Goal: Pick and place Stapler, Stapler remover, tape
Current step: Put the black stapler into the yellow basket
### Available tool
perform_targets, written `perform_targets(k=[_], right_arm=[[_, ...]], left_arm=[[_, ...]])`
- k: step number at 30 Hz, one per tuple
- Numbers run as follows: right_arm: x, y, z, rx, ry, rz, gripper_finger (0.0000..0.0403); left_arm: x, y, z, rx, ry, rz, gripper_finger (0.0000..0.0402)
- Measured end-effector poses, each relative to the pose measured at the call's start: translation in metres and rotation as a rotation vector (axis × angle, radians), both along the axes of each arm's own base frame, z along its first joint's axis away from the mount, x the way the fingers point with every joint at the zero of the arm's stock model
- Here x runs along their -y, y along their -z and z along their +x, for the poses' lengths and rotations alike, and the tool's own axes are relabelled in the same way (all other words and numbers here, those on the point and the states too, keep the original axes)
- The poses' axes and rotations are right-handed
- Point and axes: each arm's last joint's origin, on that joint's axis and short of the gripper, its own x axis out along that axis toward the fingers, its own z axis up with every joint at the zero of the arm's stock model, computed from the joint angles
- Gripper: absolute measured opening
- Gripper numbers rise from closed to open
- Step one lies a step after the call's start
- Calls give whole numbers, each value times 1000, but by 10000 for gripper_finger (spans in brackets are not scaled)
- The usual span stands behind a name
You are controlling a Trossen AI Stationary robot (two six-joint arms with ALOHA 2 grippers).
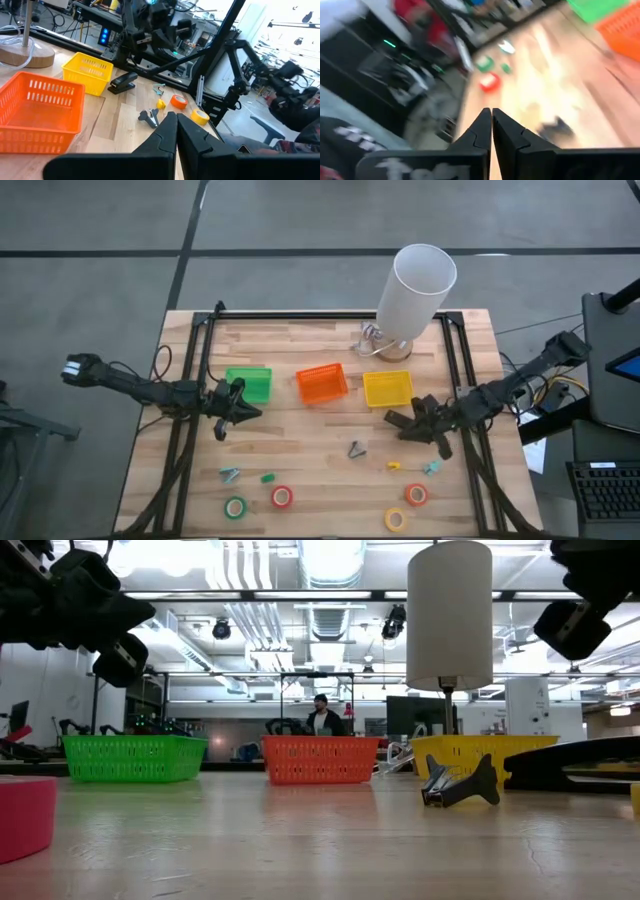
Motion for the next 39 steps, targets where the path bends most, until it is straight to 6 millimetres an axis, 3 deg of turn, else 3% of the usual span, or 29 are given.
perform_targets(k=[9,19,27,39], right_arm=[[-15,-19,20,-541,111,-209,89],[-28,-27,38,-789,165,-296,159],[-23,-25,31,-1056,246,-466,187],[-16,5,23,-1094,255,-512,189]], left_arm=[[0,0,0,0,0,0,10],[0,0,0,-1,0,0,10],[0,0,0,-1,0,0,10],[0,0,0,-1,0,0,10]])
